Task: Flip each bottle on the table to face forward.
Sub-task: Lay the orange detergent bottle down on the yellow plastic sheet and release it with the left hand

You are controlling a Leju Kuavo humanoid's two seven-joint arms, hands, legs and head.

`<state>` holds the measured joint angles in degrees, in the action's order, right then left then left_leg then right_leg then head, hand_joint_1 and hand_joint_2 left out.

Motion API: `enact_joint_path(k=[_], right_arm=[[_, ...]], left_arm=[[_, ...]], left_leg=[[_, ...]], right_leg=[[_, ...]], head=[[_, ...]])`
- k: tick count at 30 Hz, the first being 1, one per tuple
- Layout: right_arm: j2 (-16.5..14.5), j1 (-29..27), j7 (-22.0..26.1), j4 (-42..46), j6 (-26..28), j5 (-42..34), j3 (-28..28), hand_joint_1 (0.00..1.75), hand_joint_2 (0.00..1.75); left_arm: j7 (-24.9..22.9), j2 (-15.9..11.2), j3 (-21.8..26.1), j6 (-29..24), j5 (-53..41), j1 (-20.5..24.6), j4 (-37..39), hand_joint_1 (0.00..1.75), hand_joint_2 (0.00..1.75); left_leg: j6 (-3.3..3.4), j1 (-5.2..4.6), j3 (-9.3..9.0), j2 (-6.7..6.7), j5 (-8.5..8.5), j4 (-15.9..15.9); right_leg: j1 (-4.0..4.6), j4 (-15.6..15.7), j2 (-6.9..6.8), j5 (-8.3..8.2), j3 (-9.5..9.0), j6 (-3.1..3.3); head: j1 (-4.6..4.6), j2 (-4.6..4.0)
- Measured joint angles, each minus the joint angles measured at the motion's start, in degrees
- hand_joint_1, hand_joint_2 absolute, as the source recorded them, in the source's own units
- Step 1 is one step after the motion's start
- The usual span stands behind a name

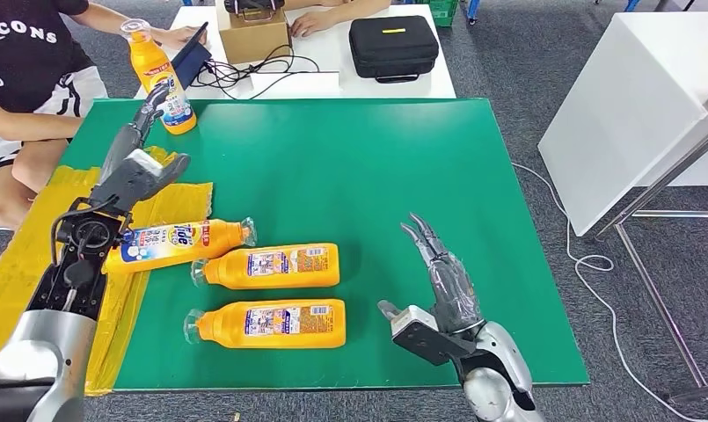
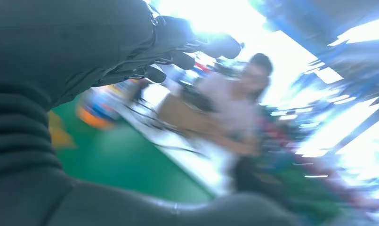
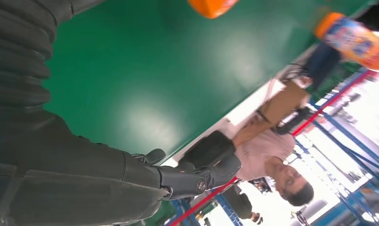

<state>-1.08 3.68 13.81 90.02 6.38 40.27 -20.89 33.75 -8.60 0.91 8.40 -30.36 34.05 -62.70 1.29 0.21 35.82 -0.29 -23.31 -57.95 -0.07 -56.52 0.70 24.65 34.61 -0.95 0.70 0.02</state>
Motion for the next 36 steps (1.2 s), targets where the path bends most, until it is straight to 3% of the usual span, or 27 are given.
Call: enact_joint_path(k=[4, 7, 10, 14, 20, 36], right_arm=[[0.00, 3.55, -2.04, -3.12, -2.20, 7.53, -2.19, 0.00, 1.75], [-0.50, 10.43, -0.69, -10.23, -5.13, 10.36, -5.80, 0.00, 1.75], [-2.62, 18.82, 0.44, -19.45, -6.74, 10.01, -9.65, 0.00, 1.75], [-6.36, 28.10, 0.55, -30.72, -8.59, 8.35, -13.76, 0.00, 1.75], [-9.72, 35.34, 0.12, -40.81, -8.74, 7.05, -17.05, 0.00, 1.75], [-14.11, 40.45, -1.43, -51.49, -8.76, 6.02, -19.93, 0.00, 1.75]], left_arm=[[4.40, 3.95, 2.79, 7.64, 11.39, -5.11, -6.93, 0.00, 1.75], [6.06, 8.13, 3.12, 12.88, 19.91, -10.21, -12.49, 0.00, 1.75], [6.38, 11.61, 1.89, 14.05, 25.59, -14.74, -17.87, 0.00, 1.75], [6.42, 14.44, 1.16, 15.88, 30.48, -17.56, -23.64, 0.00, 1.75], [6.44, 16.55, 1.21, 17.47, 30.97, -20.00, -28.49, 0.00, 1.75], [6.44, 17.71, 1.60, 16.59, 30.56, -21.87, -30.83, 0.00, 1.75]], left_leg=[[0.00, 0.00, 0.01, 0.02, -0.01, 0.00], [0.01, -0.03, -0.01, 0.06, 0.02, 0.01], [0.05, -0.02, -0.03, 0.07, 0.11, 0.01], [0.04, 0.02, -0.03, 0.03, 0.16, 0.01], [0.03, 0.04, -0.02, -0.02, 0.16, 0.01], [0.03, 0.02, -0.01, -0.03, 0.16, 0.01]], right_leg=[[-0.01, 0.01, 0.03, -0.01, -0.02, 0.00], [-0.01, 0.01, 0.07, -0.05, -0.04, -0.02], [0.00, 0.00, 0.07, -0.07, -0.03, -0.02], [0.03, -0.03, 0.05, -0.07, -0.04, -0.01], [0.06, -0.05, 0.02, -0.05, -0.02, 0.01], [0.03, -0.04, 0.01, -0.06, 0.00, 0.00]], head=[[0.00, 0.00], [0.00, 0.00], [-0.01, 0.00], [0.01, 0.00], [0.01, 0.00], [0.01, 0.00]])
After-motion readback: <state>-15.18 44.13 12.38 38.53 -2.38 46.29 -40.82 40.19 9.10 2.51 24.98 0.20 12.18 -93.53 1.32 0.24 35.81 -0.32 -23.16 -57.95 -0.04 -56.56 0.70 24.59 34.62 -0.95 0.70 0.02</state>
